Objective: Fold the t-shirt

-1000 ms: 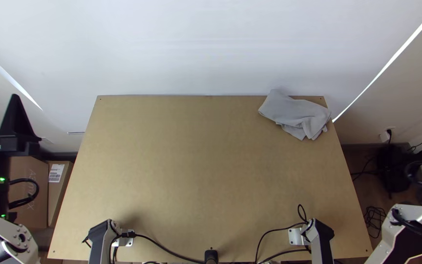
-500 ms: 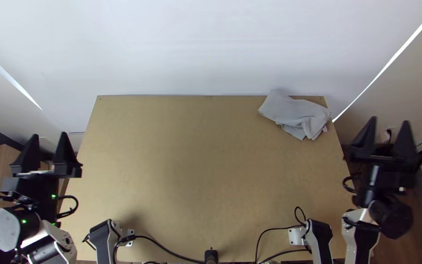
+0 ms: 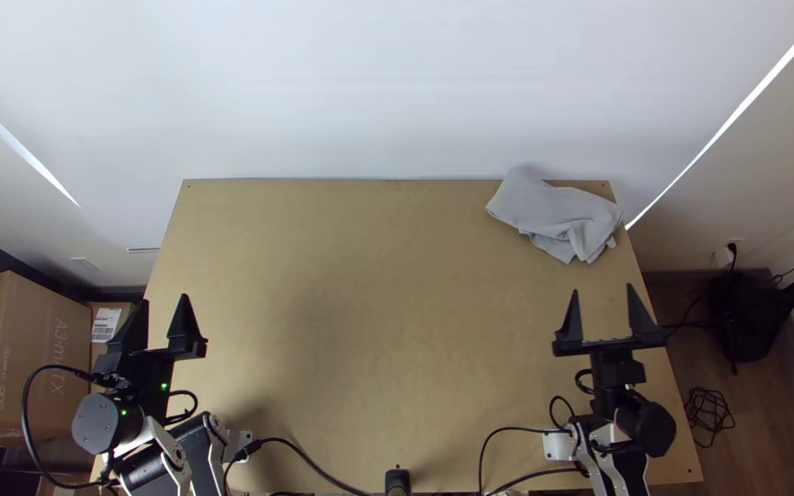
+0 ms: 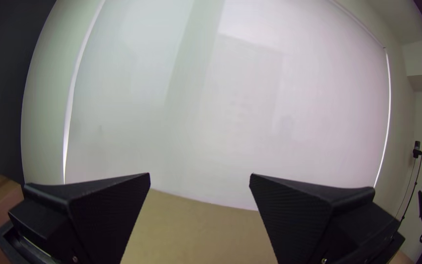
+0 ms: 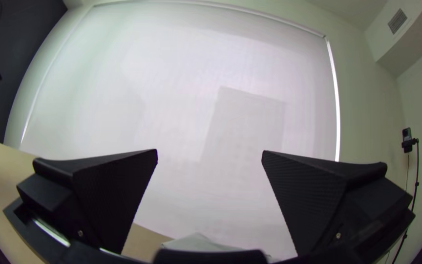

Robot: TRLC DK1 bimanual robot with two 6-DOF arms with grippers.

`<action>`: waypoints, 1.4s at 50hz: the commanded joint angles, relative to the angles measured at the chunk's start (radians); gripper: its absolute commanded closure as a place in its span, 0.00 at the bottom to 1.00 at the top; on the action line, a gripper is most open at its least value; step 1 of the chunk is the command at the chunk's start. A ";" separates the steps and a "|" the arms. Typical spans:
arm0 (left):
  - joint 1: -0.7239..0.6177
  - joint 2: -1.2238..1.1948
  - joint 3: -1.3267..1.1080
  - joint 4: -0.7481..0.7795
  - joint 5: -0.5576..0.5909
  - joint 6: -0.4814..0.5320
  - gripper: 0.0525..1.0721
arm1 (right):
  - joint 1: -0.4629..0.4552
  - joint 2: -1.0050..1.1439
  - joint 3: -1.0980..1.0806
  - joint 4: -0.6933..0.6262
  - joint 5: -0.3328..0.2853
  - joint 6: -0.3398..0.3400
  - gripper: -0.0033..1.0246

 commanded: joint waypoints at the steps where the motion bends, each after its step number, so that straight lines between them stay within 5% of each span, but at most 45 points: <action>1: 0.000 -0.013 -0.089 -0.001 0.001 0.004 0.05 | 0.026 -0.023 -0.037 0.006 0.041 -0.046 0.04; 17: -0.009 -0.010 -0.304 0.165 -0.019 0.083 0.05 | 0.109 -0.023 -0.042 -0.345 0.067 0.254 0.04; 29: 0.002 -0.012 -0.434 0.344 -0.026 0.216 0.05 | 0.080 -0.017 -0.034 -0.563 0.064 0.184 0.04; 70: 0.010 -0.012 -0.434 0.344 -0.031 0.214 0.05 | 0.081 -0.017 -0.036 -0.555 0.063 0.185 0.04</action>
